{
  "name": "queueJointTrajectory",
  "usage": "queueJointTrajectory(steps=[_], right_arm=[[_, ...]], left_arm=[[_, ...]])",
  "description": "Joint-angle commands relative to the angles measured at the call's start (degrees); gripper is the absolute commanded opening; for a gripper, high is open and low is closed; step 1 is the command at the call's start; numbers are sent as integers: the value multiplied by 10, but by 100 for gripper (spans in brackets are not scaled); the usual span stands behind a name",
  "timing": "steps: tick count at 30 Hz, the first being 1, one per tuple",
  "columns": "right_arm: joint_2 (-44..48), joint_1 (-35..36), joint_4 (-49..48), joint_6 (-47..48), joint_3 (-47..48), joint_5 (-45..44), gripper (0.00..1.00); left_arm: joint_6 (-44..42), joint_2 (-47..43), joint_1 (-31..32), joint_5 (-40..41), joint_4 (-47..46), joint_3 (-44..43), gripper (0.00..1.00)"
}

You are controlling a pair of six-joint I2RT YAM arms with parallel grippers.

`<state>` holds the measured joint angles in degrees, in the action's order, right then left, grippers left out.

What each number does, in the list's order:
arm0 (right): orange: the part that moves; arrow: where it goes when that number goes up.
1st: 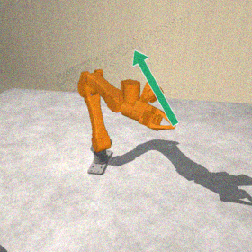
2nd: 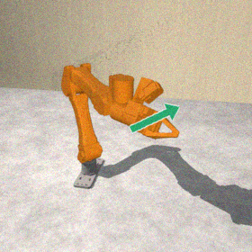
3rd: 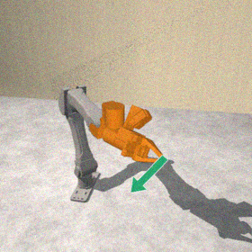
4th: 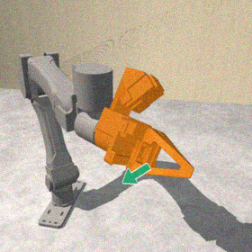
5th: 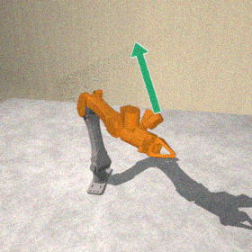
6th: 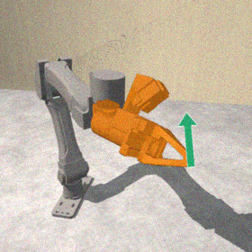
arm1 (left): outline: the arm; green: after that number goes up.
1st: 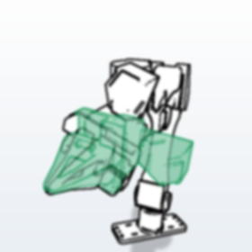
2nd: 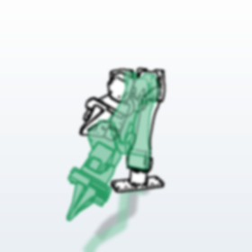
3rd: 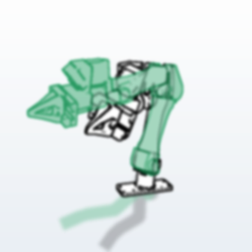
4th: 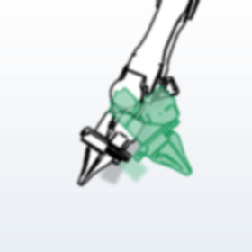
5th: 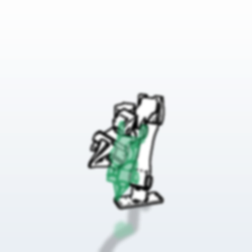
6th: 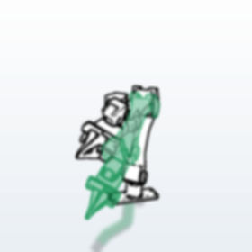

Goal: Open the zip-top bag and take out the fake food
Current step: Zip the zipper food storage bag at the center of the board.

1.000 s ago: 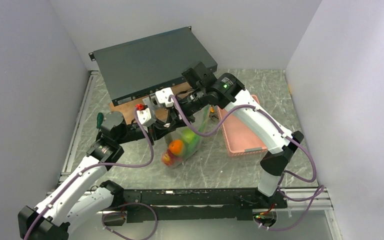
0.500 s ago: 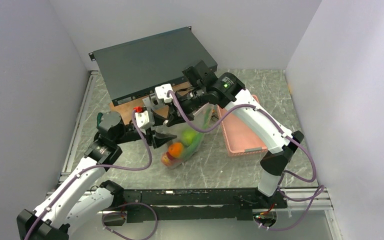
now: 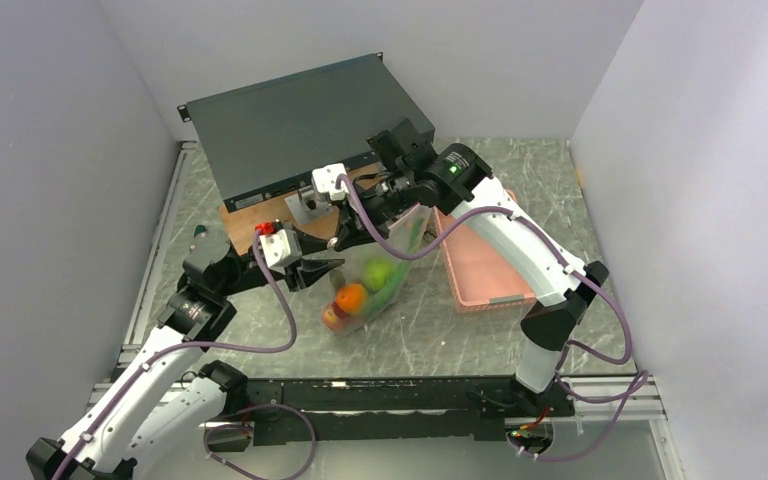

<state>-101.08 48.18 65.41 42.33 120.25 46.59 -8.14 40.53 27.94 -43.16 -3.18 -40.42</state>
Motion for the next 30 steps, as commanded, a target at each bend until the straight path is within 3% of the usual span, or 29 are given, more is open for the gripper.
queueJointTrajectory(steps=[1,4,5,8,30], right_arm=[[14,-2,-9,-3,3,9,0],[15,-2,-8,-3,1,7,0],[14,-2,-7,-2,1,6,0],[14,-2,-8,-1,0,4,0],[32,-36,-3,11,-27,19,0]], left_arm=[[-10,4,-2,13,6,-16,37],[-8,3,-2,18,5,-15,28],[-9,3,-2,20,5,-15,18],[-11,2,-3,20,7,-16,0],[-4,-13,-21,14,-14,1,0]])
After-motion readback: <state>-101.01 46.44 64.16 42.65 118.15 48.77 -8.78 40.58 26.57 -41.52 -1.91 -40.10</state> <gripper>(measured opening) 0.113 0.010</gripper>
